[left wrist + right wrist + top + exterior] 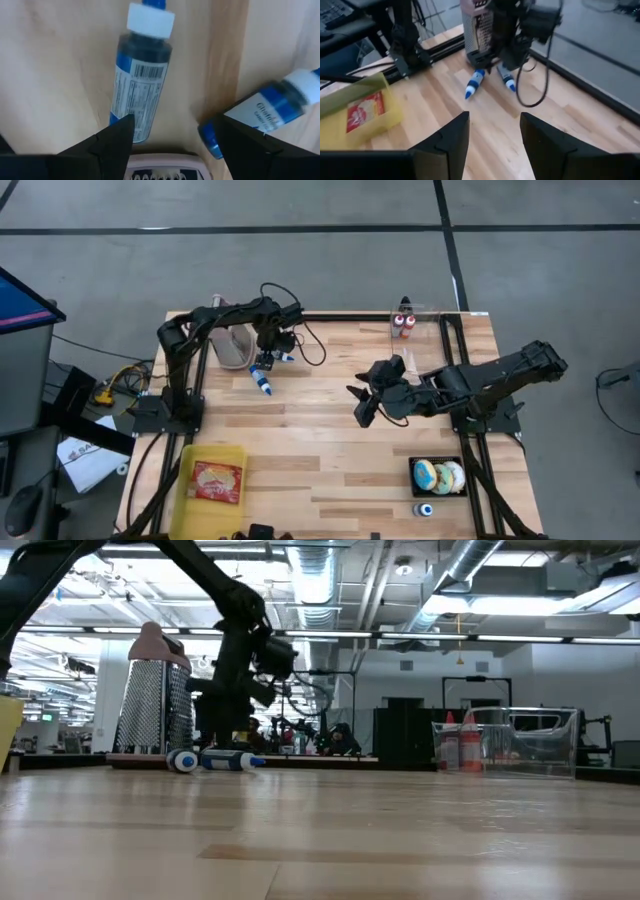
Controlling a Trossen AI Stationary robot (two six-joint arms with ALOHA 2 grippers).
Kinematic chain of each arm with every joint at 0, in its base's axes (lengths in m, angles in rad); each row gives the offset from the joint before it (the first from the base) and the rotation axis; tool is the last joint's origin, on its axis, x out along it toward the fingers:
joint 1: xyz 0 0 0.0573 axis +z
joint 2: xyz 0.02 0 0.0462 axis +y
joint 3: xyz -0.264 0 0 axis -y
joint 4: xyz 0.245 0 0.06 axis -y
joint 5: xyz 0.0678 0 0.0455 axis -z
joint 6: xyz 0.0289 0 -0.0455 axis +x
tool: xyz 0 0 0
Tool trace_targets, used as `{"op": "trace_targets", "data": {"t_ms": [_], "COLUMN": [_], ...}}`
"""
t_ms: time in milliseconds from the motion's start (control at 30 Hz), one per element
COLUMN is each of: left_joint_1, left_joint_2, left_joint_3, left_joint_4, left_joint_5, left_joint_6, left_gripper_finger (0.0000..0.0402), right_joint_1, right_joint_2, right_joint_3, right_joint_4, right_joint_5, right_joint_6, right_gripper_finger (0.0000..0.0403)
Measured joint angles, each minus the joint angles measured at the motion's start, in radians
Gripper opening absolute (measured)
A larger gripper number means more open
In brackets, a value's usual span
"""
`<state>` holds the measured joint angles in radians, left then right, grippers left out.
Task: Pick & Place Food Item
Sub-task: Put the top left blue food coloring bottle into the transparent bin
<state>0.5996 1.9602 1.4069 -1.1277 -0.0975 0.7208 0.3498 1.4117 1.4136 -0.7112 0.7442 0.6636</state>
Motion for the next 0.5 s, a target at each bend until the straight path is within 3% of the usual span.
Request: {"op": "trace_targets", "data": {"t_ms": [300,500], "left_joint_1": [0.016,0.015], "left_joint_2": [-0.01,-0.002], "left_joint_3": [-0.048,-0.05], "left_joint_4": [0.084,0.149], "left_joint_5": [-0.042,-0.022], "left_joint_6": [0.027,0.059], "left_gripper_finger": [0.0265,0.0265], "right_joint_1": [0.076,0.091], "right_joint_2": [0.0,0.0], "right_joint_3": [0.0,0.0], "right_joint_4": [0.001,0.0], "right_joint_5": [0.171,0.184], "right_joint_6": [0.023,0.045], "right_gripper_finger": [0.0168,0.0168]}}
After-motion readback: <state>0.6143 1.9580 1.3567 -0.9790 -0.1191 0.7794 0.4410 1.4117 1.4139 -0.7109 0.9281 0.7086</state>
